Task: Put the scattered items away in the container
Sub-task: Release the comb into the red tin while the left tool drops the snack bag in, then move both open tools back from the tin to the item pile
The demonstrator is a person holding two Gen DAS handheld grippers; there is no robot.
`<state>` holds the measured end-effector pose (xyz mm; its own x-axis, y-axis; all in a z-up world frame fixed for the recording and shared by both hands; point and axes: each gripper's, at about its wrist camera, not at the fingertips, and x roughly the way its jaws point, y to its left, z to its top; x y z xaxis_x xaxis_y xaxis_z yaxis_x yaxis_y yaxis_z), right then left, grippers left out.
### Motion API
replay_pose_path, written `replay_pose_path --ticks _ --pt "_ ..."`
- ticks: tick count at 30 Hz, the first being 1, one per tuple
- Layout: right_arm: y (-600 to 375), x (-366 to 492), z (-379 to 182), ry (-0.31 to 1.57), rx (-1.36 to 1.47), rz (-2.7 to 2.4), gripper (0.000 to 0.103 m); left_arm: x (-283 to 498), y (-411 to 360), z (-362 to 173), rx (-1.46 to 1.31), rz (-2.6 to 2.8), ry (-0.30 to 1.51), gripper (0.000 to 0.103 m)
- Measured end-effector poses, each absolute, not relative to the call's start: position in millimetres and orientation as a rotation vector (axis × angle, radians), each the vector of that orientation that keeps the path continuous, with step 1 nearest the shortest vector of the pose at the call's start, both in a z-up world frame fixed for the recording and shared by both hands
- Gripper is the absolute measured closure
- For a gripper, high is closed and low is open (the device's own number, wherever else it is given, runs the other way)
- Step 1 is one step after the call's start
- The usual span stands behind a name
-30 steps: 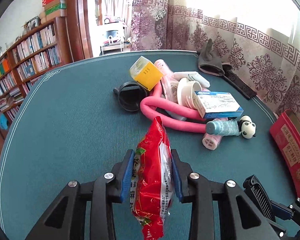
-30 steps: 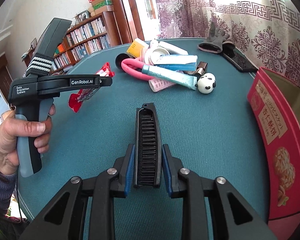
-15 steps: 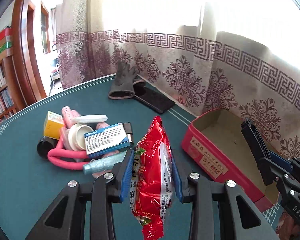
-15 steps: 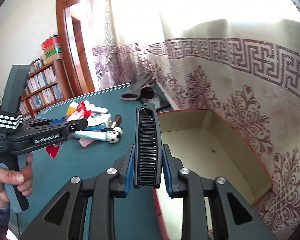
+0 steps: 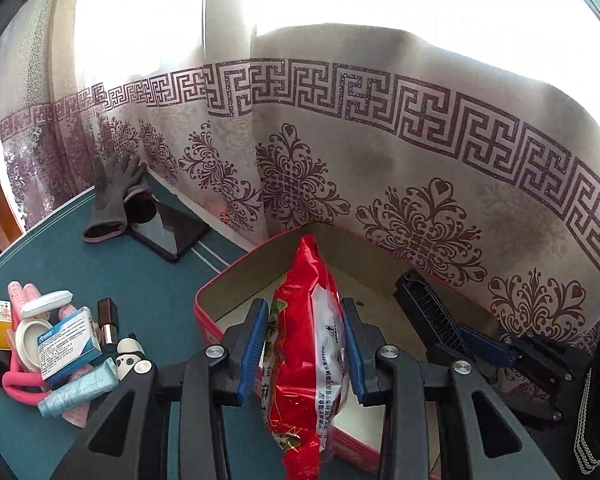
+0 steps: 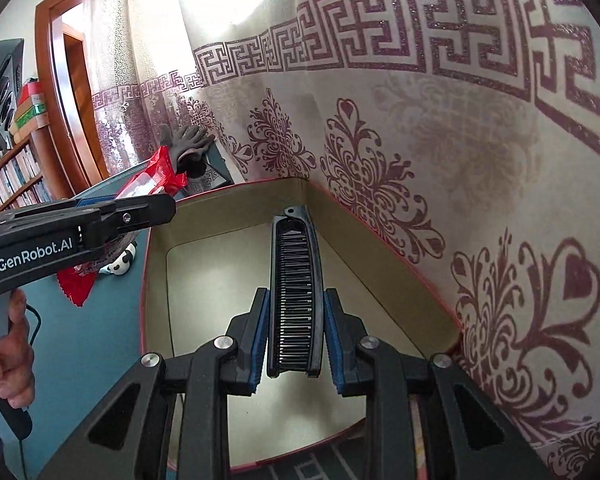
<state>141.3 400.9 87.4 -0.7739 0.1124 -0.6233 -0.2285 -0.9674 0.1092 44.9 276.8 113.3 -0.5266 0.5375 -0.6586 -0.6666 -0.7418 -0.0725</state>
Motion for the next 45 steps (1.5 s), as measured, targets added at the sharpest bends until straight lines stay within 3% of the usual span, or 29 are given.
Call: replay_pose_path --ticks 1,3,5,8,12,16,23,33,45 --pt "402 142 86 0.269 -0.963 2.774 0.074 45 279 113 -0.879 2.248 0.246 0.064" --pt "407 142 85 0.282 -0.963 2.753 0.072 45 284 114 -0.874 2.241 0.249 0.047" --pt "409 143 84 0.288 -0.961 2.743 0.06 45 283 114 -0.852 2.252 0.246 0.024" --pt "408 145 85 0.281 -0.943 2.744 0.042 45 278 113 -0.841 2.281 0.268 0.023" --pt "401 143 86 0.269 -0.941 2.756 0.039 38 262 107 -0.895 2.313 0.248 0.023" --pt "394 140 87 0.265 -0.937 2.768 0.033 34 241 102 -0.93 2.363 0.207 0.006" --pt "376 135 90 0.244 -0.944 2.797 0.025 28 208 98 -0.958 2.468 0.206 0.005" --pt "345 129 96 0.201 -0.947 2.84 0.024 19 154 88 -1.013 2.566 0.152 0.005" --pt "280 104 97 0.155 -0.981 2.959 0.024 -1 37 60 -1.179 2.759 -0.005 0.005"
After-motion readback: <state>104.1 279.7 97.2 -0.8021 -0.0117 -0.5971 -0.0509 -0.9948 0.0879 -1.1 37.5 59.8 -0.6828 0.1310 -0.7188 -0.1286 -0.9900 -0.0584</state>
